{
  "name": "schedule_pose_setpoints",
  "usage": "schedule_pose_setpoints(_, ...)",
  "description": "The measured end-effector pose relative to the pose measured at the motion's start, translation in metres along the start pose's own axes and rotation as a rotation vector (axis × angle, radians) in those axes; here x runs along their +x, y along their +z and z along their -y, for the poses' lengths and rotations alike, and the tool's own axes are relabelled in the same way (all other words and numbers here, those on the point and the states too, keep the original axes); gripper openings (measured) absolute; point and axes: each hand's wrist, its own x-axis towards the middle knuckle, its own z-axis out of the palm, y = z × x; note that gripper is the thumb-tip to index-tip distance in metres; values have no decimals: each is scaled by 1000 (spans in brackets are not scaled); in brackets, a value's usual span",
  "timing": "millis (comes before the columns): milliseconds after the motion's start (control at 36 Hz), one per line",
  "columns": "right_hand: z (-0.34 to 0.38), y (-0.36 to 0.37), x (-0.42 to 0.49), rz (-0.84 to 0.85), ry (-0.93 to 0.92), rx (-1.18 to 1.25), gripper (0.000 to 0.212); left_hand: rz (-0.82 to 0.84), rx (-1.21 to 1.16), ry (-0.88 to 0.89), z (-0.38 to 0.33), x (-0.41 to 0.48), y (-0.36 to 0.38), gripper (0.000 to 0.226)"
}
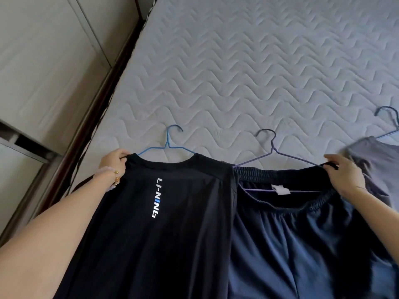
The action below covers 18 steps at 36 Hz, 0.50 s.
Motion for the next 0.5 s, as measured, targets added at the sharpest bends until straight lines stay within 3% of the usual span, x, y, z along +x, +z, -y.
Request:
schedule_pose_setpoints(111, 8, -8, -12, -7, -37, -30, 39, 105, 78, 50, -6, -8, -7, 40)
schedule_pose_setpoints(250, 26, -22, -54, 37, -51, 144, 30, 86, 99, 76, -17, -36, -27, 39)
schedule_pose_setpoints(500, 26, -36, -184, 390, 154, 499, 16, 234, -123, -60, -8, -172, -58, 23)
